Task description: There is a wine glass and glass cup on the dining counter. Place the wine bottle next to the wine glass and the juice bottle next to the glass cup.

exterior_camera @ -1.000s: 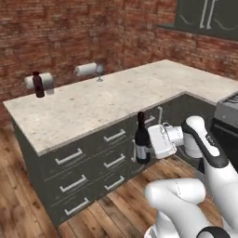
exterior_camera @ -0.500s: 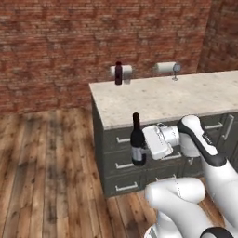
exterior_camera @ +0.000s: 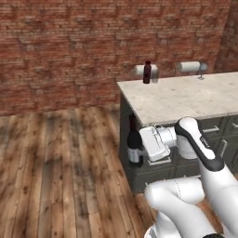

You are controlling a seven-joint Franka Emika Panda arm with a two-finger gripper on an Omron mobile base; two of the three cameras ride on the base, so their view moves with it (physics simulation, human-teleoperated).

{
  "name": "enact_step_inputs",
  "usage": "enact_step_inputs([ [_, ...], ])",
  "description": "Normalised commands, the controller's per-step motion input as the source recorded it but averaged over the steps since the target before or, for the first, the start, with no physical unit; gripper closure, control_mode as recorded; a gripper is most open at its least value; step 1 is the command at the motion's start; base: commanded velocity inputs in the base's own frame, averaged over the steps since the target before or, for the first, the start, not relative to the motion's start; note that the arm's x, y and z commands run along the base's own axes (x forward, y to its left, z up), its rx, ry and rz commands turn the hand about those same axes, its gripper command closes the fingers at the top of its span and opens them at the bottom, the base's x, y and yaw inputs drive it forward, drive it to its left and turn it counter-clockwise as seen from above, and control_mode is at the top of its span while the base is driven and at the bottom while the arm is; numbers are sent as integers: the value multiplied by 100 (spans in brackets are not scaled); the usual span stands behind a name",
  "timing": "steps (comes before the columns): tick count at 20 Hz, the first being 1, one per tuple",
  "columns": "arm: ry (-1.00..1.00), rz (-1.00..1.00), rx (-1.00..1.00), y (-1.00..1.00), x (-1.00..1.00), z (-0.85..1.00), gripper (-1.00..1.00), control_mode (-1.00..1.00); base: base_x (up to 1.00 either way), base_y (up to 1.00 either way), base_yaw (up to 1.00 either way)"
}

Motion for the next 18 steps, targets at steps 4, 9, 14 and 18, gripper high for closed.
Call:
enact_step_inputs([
  [4,0,0,0,0,0,0,100,100,44,81,-1],
  [9,0,0,0,0,0,0,100,100,68,63,-12],
  [14,0,0,0,0,0,0,100,100,76,48,-22],
  [18,0,0,0,0,0,0,100,100,78,44,-26],
])
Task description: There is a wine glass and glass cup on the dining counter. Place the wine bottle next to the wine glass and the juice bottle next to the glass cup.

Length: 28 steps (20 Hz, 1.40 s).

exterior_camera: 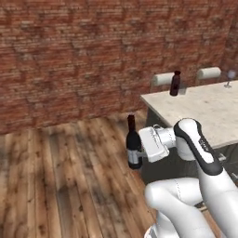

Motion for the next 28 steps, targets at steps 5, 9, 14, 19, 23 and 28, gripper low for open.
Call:
enact_step_inputs([
  [5,0,0,0,0,0,0,100,100,78,45,-26],
  [9,0,0,0,0,0,0,100,100,66,57,-20],
  [14,0,0,0,0,0,0,100,100,55,66,-17],
  [19,0,0,0,0,0,0,100,100,55,65,-18],
  [23,0,0,0,0,0,0,100,100,63,51,-34],
  [28,0,0,0,0,0,0,100,100,66,41,-45],
])
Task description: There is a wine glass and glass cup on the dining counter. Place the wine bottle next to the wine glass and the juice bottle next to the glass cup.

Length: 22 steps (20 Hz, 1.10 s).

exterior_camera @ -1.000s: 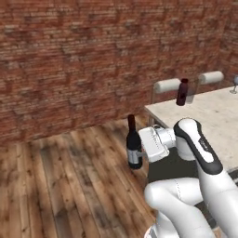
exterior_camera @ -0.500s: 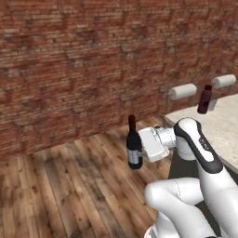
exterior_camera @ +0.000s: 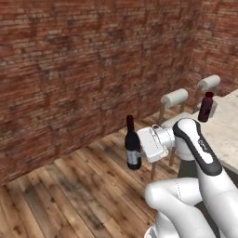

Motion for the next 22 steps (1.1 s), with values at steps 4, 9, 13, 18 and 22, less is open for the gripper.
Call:
enact_step_inputs([
  [4,0,0,0,0,0,0,100,100,66,40,-46],
  [9,0,0,0,0,0,0,100,100,63,50,-36],
  [13,0,0,0,0,0,0,100,100,58,62,-21],
  [18,0,0,0,0,0,0,100,100,64,56,-27],
  [22,0,0,0,0,0,0,100,100,68,46,-39],
])
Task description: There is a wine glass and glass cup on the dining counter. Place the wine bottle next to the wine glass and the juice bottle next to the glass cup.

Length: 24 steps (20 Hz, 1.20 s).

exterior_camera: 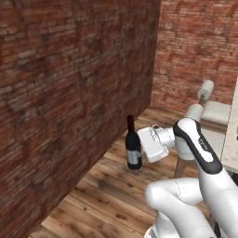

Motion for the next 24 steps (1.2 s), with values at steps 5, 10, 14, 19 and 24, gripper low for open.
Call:
enact_step_inputs([
  [5,0,0,0,0,0,0,100,100,67,42,-44],
  [10,0,0,0,0,0,0,100,100,67,41,-45],
  [14,0,0,0,0,0,0,100,100,67,41,-44],
  [19,0,0,0,0,0,0,100,100,67,41,-45],
  [24,0,0,0,0,0,0,100,100,67,40,-45],
])
